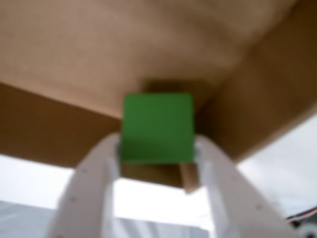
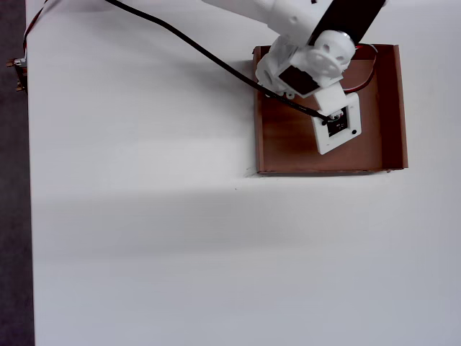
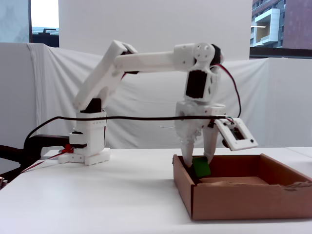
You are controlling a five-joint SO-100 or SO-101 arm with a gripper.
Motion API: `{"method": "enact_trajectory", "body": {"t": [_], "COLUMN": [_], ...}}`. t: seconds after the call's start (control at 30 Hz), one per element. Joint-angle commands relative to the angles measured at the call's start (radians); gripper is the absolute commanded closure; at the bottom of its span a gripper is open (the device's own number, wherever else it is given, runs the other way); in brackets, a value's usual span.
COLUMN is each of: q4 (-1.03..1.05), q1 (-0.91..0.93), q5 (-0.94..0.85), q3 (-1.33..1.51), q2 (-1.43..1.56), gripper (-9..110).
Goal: Grasp a green cube and put it in a box.
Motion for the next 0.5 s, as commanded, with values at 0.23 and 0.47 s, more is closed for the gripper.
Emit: {"method": "enact_trajectory", "body": {"t": [0.23,0.47], "q4": [0.015,0.021], "q1": [0.011,0.029], "q5": [0.002,0.002], "q3": [-0.054,-0.054], "q2": [0.023,0.058], "gripper": [80,80]}}
